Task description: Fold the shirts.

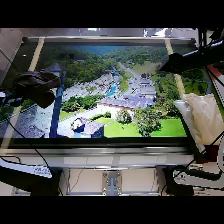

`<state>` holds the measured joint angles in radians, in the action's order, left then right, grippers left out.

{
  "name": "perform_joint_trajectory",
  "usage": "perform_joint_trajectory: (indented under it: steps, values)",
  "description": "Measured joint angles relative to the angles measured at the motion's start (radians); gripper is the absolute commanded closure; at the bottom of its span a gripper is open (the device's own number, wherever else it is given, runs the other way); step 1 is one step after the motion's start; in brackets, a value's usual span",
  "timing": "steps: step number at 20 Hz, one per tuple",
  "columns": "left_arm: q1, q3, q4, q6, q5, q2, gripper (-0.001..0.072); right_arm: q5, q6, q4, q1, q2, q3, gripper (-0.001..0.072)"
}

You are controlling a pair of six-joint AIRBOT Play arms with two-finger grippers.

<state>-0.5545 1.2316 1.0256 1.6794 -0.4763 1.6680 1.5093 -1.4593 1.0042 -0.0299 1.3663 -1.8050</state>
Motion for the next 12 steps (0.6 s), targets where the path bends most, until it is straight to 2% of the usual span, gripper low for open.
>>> perform_joint_trajectory:
  steps: [1, 7, 10, 12]
  values:
    - [0.0, 0.011, -0.003, -0.001, 0.002, 0.013, 0.0683, -0.017, -0.001, 0.003, 0.016, 0.001, 0.0, 0.0698]
    - [0.0, 0.033, -0.008, -0.006, -0.026, -0.011, 0.0696, -0.07, -0.003, 0.018, 0.06, 0.004, 0.0, 0.0699]
    - [0.01, 0.035, -0.018, -0.013, -0.1, -0.103, 0.0697, -0.05, -0.004, 0.02, 0.065, 0.003, -0.01, 0.0699]
    - [0.03, 0.037, -0.053, -0.05, -0.177, -0.19, 0.0697, -0.01, -0.004, 0.021, 0.066, 0.003, -0.033, 0.0698]
